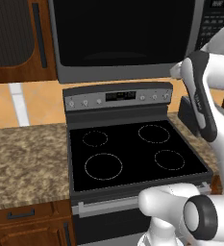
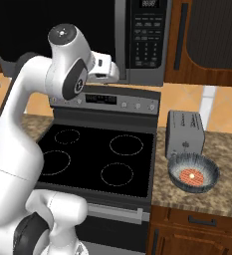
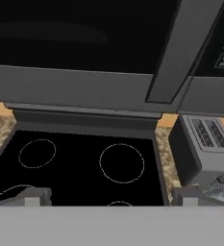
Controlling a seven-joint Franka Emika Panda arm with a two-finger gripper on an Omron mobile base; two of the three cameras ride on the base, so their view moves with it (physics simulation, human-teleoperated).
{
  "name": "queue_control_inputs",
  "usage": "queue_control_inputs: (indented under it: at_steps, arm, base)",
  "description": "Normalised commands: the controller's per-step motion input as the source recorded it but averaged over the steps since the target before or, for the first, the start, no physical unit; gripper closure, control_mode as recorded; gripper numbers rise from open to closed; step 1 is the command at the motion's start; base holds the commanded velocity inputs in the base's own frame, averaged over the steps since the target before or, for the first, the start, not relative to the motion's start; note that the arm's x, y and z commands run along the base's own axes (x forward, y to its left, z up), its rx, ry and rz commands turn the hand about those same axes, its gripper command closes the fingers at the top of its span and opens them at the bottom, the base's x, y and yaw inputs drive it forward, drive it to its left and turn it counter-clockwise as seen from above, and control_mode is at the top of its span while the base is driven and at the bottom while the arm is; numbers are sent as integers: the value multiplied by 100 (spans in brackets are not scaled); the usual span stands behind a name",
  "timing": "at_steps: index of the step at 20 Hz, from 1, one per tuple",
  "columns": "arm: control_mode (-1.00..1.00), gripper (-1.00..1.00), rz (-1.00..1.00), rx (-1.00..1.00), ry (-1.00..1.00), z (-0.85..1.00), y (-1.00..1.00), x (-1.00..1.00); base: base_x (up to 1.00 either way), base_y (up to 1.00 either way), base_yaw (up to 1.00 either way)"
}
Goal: Open the microwave, place the bowl with waffle inside the microwave, then close the microwave door and turn it on.
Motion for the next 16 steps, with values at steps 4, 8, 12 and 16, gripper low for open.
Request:
queue_control_inputs:
  at_steps: [4,8,12,16]
  arm:
    - [-100,-100,0,0,-25,24,-28,3]
    - [-100,-100,0,0,-29,8,-22,18]
    - [-100,-100,0,0,-18,8,-27,28]
    - [-100,-100,0,0,-1,25,-15,38]
  base:
    - [0,0,0]
    - [0,0,0]
    - [0,0,0]
    - [0,0,0]
